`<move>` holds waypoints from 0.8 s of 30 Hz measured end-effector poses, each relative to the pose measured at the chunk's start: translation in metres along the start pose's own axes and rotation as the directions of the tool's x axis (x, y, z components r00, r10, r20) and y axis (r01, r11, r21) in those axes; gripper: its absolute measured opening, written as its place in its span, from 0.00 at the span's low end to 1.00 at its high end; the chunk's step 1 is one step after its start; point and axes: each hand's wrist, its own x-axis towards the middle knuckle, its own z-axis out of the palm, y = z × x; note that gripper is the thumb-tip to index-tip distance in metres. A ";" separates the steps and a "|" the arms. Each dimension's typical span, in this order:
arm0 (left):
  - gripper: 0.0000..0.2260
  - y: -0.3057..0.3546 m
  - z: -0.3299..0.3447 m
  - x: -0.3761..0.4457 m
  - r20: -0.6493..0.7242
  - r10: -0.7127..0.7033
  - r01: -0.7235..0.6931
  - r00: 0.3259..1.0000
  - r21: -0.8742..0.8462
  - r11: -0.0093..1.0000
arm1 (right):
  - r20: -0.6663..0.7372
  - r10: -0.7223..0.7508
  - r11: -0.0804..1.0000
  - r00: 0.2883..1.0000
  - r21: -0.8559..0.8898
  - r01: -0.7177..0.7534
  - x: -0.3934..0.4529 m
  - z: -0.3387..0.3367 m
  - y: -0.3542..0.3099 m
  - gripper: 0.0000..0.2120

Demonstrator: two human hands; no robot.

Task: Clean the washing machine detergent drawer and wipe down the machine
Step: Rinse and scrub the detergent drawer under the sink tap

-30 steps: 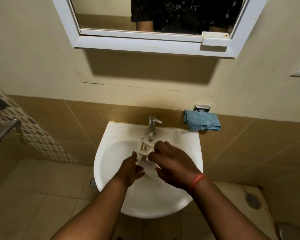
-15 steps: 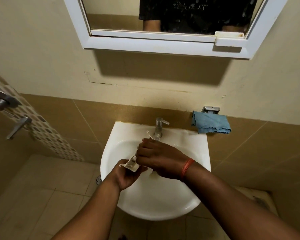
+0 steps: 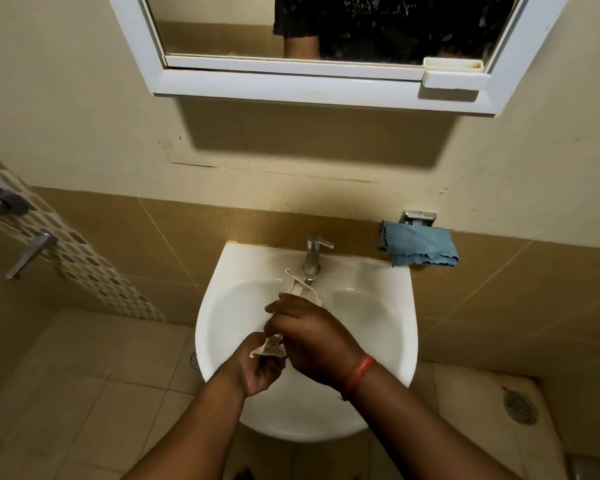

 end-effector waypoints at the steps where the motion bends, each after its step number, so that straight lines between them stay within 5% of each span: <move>1: 0.07 0.000 -0.003 0.001 -0.020 0.012 -0.011 1.000 0.040 0.999 | -0.034 0.043 0.996 0.998 0.074 -0.041 -0.003 -0.003 -0.001 0.13; 4: 0.07 -0.001 -0.003 -0.003 -0.052 0.085 -0.075 0.995 0.173 0.982 | -0.224 0.254 0.925 0.941 0.341 -0.168 -0.015 -0.009 0.002 0.12; 8: 0.10 -0.011 0.009 -0.012 -0.028 0.207 -0.197 0.978 0.218 0.956 | -0.261 0.637 0.614 0.726 0.741 -0.272 -0.023 -0.012 0.006 0.14; 16: 0.11 -0.012 0.012 -0.007 -0.164 0.512 -0.466 0.843 0.249 0.849 | -0.058 0.876 0.317 0.479 0.816 -0.482 -0.031 -0.010 0.032 0.14; 24: 0.15 -0.003 0.010 -0.006 -0.170 0.780 -0.577 0.602 0.583 0.572 | 0.363 0.843 0.128 0.397 0.582 -0.803 -0.041 -0.003 0.061 0.07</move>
